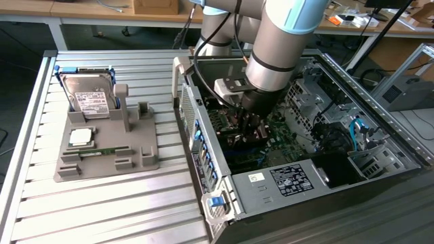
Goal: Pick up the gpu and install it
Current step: 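Insert the gpu into the slot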
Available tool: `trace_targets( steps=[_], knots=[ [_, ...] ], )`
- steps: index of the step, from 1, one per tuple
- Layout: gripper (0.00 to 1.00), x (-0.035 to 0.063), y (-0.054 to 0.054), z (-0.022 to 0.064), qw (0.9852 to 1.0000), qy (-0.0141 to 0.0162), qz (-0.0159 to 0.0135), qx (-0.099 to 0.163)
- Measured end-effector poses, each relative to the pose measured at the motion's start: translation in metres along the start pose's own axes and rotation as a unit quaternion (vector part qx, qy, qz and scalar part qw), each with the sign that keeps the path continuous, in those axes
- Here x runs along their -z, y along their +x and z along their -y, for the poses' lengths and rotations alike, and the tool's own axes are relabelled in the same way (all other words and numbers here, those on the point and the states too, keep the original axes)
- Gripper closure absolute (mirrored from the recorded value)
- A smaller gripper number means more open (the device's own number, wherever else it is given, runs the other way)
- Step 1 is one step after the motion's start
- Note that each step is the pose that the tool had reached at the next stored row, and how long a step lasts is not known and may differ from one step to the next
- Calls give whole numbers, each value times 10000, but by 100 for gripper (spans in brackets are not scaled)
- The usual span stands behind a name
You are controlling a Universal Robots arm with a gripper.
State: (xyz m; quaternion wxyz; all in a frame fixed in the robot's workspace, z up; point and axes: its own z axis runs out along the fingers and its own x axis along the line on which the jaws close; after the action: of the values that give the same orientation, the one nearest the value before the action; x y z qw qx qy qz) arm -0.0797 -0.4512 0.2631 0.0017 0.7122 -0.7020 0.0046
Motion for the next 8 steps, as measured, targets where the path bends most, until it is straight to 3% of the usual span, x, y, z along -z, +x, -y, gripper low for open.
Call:
trace_targets(
  steps=[2,4,5,8],
  knots=[
    [73,0,1,1,10000,-1,-34,0],
    [73,0,1,0,9999,-2,-112,1],
    [73,-1,1,1,9999,-2,-131,1],
    [73,0,1,0,9999,-2,-135,1]
  ],
)
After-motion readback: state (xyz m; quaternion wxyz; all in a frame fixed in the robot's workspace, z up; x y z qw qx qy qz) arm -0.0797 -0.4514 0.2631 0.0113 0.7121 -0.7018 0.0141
